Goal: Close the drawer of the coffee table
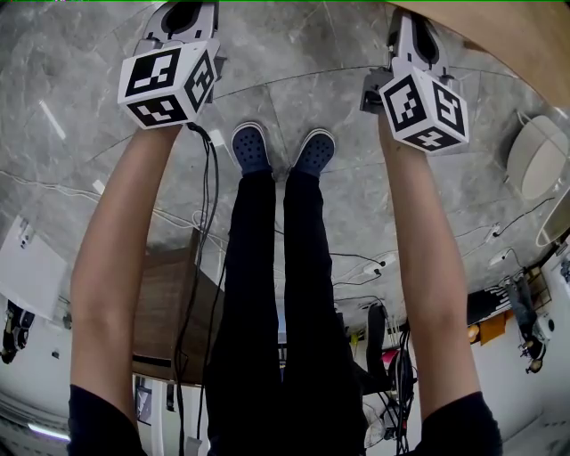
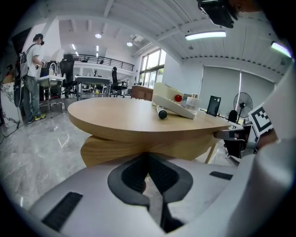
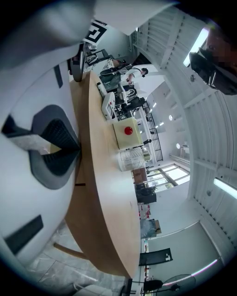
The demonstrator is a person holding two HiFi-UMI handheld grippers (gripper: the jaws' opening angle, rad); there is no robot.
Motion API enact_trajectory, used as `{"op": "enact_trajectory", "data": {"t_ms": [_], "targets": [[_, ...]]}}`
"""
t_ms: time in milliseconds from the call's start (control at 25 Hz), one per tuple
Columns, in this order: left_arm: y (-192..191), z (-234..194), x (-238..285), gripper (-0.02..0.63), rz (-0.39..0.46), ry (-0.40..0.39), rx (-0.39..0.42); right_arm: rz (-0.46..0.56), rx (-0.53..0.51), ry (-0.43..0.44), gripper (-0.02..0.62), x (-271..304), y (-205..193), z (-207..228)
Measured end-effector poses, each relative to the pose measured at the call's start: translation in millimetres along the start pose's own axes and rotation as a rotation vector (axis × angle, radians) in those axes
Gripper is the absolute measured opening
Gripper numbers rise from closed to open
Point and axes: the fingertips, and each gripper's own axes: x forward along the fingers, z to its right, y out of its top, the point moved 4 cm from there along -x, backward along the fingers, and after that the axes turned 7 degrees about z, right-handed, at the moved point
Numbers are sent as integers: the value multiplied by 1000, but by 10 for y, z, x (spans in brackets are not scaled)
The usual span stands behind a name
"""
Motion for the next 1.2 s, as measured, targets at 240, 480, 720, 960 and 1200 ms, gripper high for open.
{"op": "enact_trajectory", "data": {"t_ms": [240,480,720,960,1200], "targets": [[-12,-14,81,25,-9,2,9,8,-3,-2,26,64,-4,13],[-24,-31,92,25,-11,16,-17,1,8,4,26,85,-23,13],[34,-18,-76,25,-1,52,-50,-41,132,-45,26,22,-15,152],[-60,21,-362,25,-43,69,-70,-59,141,-31,26,-194,38,127],[83,182,-651,25,-62,30,-45,-81,130,-15,26,-535,227,61]]}}
